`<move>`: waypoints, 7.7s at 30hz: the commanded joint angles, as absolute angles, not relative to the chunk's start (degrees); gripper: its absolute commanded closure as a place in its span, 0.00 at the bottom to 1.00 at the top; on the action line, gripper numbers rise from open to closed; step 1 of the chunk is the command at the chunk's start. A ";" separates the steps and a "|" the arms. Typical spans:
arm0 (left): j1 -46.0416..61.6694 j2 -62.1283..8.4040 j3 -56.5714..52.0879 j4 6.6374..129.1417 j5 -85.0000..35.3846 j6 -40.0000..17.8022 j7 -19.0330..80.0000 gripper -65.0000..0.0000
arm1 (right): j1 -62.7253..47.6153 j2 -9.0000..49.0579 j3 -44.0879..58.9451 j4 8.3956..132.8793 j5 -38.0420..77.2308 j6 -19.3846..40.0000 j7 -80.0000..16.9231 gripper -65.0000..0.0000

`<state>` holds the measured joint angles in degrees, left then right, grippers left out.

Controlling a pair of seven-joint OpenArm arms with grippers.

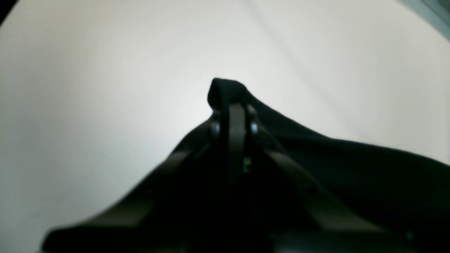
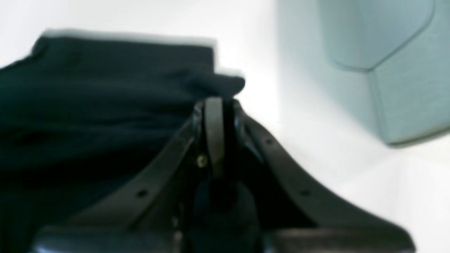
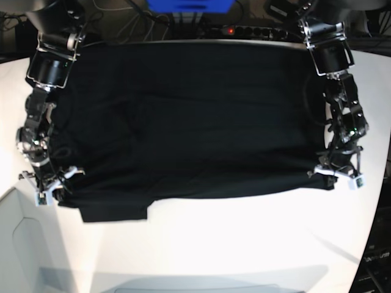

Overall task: Fold the T-shirt properly
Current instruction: 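Lift the hem corners and fold them toward the collar edge, then regrasp the shirt edge with the right gripper while the left holds, then pull the folded shirt toward the robot with both grippers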

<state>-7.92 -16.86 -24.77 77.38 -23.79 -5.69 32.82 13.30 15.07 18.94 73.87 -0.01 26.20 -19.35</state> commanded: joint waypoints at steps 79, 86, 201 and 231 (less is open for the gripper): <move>9.27 -8.04 -36.97 90.77 -23.52 -5.49 37.05 1.00 | -12.79 10.95 22.55 101.14 0.40 26.33 -18.33 0.44; 9.71 -7.60 -36.97 93.85 -23.78 -5.49 37.14 1.00 | -10.15 10.95 22.73 101.23 0.31 26.33 -18.33 0.44; 20.18 -11.12 -42.33 103.96 -24.13 -6.02 36.88 1.00 | -35.12 0.92 31.08 116.53 0.04 40.00 -43.47 1.00; 28.09 -8.31 -41.54 99.21 -25.45 -6.02 36.62 0.19 | -30.20 4.09 37.14 116.70 0.31 40.00 -43.65 0.52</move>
<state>27.46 -7.75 -41.10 98.24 -25.28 -6.07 37.47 -30.00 3.64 36.80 115.68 0.01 39.40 -44.34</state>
